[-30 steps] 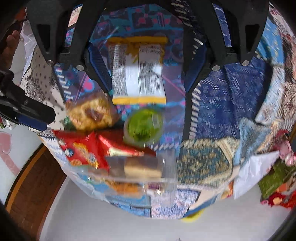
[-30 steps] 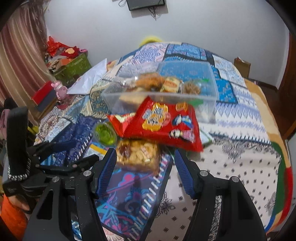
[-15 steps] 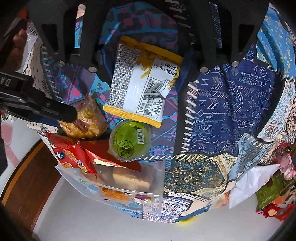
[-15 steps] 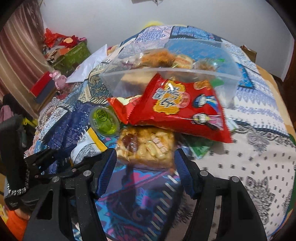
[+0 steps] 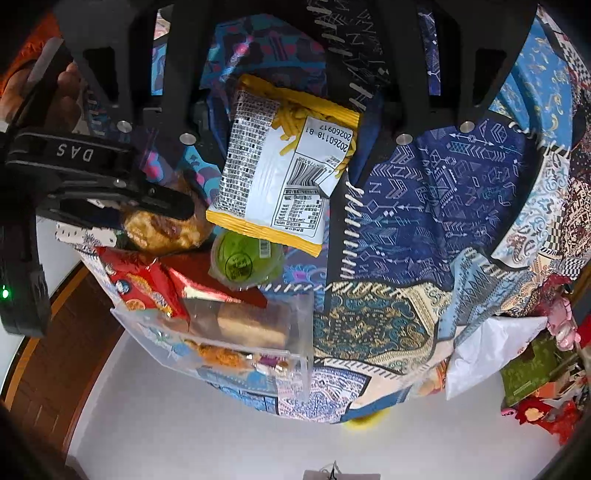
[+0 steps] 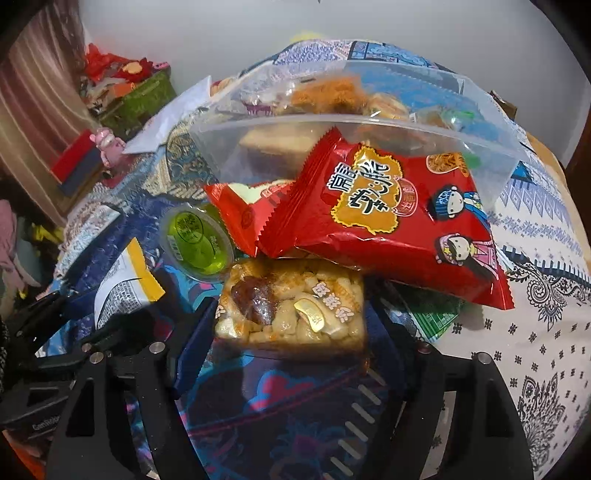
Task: Organize snacks
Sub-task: 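Grasp the yellow-and-white snack bag with left tool while right tool grasps the nut-brittle bar, then lower snack bag and nut-brittle bar into the clear box, open both tools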
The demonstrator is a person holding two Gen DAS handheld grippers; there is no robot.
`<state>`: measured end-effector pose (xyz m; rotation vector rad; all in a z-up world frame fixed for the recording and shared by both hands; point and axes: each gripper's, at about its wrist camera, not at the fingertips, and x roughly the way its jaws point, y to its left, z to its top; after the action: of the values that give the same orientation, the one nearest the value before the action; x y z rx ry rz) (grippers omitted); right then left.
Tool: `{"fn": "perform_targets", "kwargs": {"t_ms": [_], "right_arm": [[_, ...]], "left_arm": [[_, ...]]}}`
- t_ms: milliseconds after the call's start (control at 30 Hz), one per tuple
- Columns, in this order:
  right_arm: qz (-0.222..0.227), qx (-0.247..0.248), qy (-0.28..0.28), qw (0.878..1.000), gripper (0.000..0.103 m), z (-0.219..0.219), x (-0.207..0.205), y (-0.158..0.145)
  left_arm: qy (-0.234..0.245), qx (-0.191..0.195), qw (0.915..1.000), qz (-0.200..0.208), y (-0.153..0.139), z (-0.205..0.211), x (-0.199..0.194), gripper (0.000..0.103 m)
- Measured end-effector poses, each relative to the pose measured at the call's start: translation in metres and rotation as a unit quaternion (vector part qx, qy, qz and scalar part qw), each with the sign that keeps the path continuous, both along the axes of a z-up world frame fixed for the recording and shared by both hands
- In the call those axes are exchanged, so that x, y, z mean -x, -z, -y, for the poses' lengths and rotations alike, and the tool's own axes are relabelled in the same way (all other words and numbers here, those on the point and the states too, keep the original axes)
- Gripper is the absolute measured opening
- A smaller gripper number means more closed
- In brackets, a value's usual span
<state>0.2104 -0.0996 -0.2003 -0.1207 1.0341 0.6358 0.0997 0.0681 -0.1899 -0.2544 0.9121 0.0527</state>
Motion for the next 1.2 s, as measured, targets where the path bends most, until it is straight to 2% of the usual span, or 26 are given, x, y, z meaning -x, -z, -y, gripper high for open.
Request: {"fn": "perform_targets", "kwargs": {"t_ms": [267,600,767,967,1200], "right_arm": [[0.001,-0.017,-0.005,1.0,0.072,0.018,0.012,-0.013],[0.048,-0.064,0.002,0.997,0.072,0.039,0.024,-0.057],[0.077,-0.085,0.014,0.993,0.072,0.045,0.014,-0.078],[0.112,-0.086,0.033,0.989,0.072,0.049,-0.008,-0.094],[0.113,-0.092,0.057,0.988,0.072,0.053,-0.044,-0.093]], "left_arm": [[-0.004,0.0,0.9996,0.029,-0.024,0.002,0.004,0.058],[-0.004,0.0,0.9978,0.066,-0.056,0.003,-0.006,0.058],[0.001,-0.004,0.9967,0.081,-0.07,0.004,-0.023,0.058],[0.008,-0.013,0.9951,0.098,-0.081,0.008,-0.051,0.058],[0.014,-0.003,0.9971,0.075,-0.064,0.01,-0.097,0.058]]}}
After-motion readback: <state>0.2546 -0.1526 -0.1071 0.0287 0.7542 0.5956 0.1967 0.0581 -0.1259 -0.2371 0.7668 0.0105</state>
